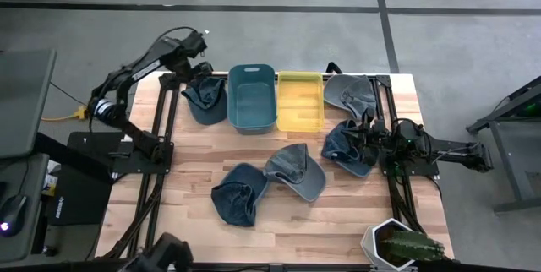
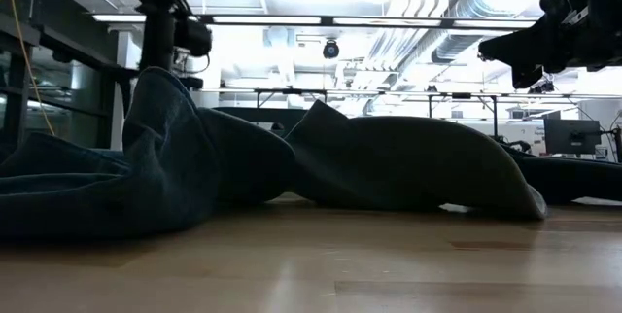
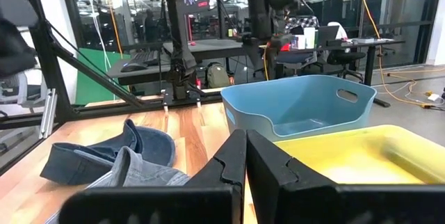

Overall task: Pick & Place hat
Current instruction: Put the top black cap into the blue bin

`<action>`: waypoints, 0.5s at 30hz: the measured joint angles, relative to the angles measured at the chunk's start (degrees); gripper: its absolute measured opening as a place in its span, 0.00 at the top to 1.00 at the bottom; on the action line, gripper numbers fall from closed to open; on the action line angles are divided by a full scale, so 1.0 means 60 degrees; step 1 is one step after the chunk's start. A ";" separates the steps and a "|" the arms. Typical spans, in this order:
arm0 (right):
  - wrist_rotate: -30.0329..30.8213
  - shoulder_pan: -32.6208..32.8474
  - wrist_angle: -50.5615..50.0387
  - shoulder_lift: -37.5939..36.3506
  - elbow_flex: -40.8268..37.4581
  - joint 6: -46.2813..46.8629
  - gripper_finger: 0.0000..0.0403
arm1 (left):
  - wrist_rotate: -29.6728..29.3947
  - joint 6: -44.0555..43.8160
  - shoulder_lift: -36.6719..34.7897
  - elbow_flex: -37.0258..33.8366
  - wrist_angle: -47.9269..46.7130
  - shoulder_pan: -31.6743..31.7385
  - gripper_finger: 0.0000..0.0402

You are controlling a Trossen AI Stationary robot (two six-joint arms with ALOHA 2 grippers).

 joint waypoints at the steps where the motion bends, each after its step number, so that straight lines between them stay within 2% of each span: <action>1: 0.0002 -0.0002 0.0000 0.0000 0.0000 0.0000 0.98 | -0.0075 -0.0105 0.0217 0.0002 -0.0006 0.0026 0.23; 5: -0.0002 0.0002 -0.0001 0.0000 0.0000 0.0000 0.98 | -0.0569 -0.0561 0.0890 -0.0014 -0.0052 0.0030 0.23; 15: -0.0002 0.0002 -0.0004 0.0000 0.0000 0.0000 0.99 | -0.0429 -0.0676 0.2079 -0.0012 0.0061 0.0033 0.23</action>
